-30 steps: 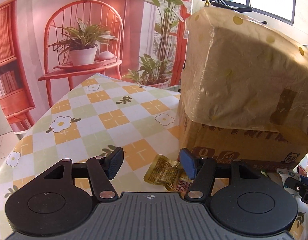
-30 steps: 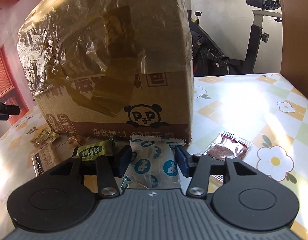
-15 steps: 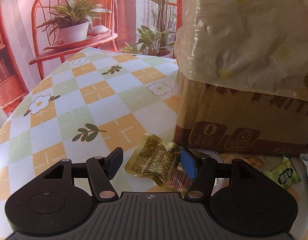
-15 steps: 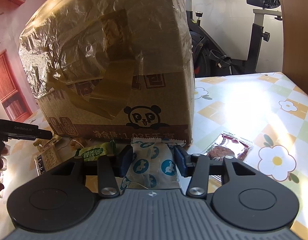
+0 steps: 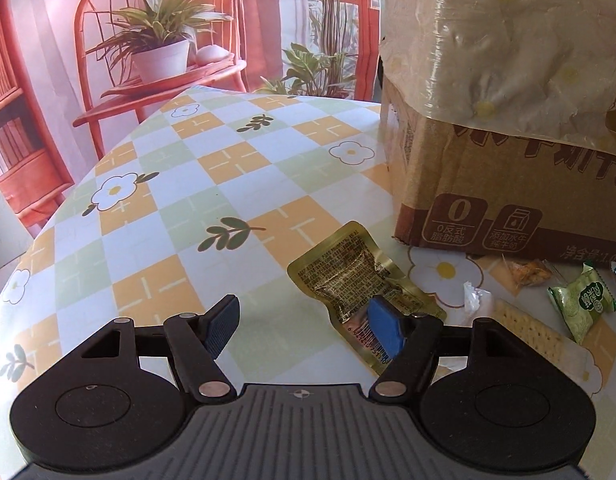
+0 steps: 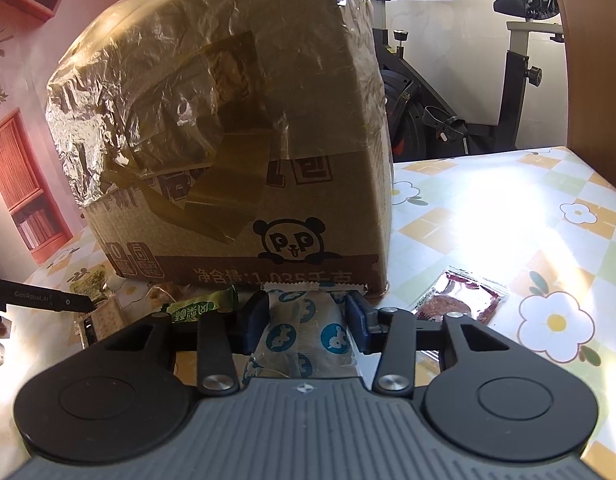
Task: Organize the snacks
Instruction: 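Grasp the gold foil packet with the left tool, then carry the gold packet and white packet over the open box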
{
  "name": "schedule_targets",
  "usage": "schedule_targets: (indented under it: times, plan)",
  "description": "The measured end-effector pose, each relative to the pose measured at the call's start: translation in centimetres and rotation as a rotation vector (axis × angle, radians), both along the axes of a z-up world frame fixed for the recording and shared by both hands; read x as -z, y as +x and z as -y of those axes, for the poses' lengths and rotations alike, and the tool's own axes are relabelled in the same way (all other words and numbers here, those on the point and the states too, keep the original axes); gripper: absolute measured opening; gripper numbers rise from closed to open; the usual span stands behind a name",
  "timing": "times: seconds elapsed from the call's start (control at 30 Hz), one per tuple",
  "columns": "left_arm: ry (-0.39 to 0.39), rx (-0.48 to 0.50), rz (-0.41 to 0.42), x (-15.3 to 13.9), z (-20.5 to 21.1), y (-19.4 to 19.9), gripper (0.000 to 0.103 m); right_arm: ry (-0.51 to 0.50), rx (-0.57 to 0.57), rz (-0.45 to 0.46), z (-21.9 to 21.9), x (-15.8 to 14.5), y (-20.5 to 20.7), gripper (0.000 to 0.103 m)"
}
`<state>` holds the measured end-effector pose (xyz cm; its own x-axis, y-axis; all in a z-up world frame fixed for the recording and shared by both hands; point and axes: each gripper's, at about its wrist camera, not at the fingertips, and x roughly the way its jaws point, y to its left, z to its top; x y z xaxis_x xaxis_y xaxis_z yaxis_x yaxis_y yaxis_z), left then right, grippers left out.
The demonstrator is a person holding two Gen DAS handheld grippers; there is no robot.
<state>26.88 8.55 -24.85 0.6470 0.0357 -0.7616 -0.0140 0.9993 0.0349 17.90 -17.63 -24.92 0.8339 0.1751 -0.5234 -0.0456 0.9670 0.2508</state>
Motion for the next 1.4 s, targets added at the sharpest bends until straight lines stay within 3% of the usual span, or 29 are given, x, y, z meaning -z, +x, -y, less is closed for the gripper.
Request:
schedule_targets:
  times: [0.13, 0.3, 0.33, 0.6, 0.8, 0.83, 0.9, 1.03, 1.4]
  plan:
    - [0.011, -0.077, -0.006, -0.5, -1.7, 0.2, 0.072, 0.008, -0.003, 0.006, 0.1, -0.1, -0.1, 0.045]
    - [-0.181, -0.173, 0.04, -2.0, -3.3, 0.5, 0.07, 0.011, -0.006, 0.006, 0.1, -0.1, 0.0, 0.045]
    - [-0.189, -0.178, 0.033, -1.9, -2.9, 0.8, 0.07, 0.009, -0.006, 0.005, 0.1, -0.1, 0.0, 0.044]
    - [-0.016, -0.156, 0.017, 0.0, 1.9, 2.4, 0.078, 0.009, -0.016, 0.006, 0.0, -0.1, 0.0, 0.043]
    - [-0.034, -0.175, 0.008, -0.1, 1.5, 2.0, 0.079, 0.015, -0.025, 0.01, 0.1, -0.1, 0.0, 0.043]
    - [-0.037, -0.179, 0.005, -0.2, 1.4, 1.9, 0.075, 0.017, -0.026, 0.011, 0.1, -0.1, 0.0, 0.043]
    - [-0.038, -0.175, 0.023, -0.4, 1.1, 1.7, 0.057, 0.017, -0.026, 0.011, 0.1, -0.1, 0.0, 0.043]
    - [-0.072, -0.128, 0.041, -0.7, 1.1, 1.0, 0.05, 0.018, -0.029, 0.009, 0.1, 0.0, 0.0, 0.043]
    - [-0.054, -0.055, 0.13, -2.3, 2.2, -1.8, 0.049, 0.018, -0.049, -0.034, -0.1, 0.3, 1.0, 0.046]
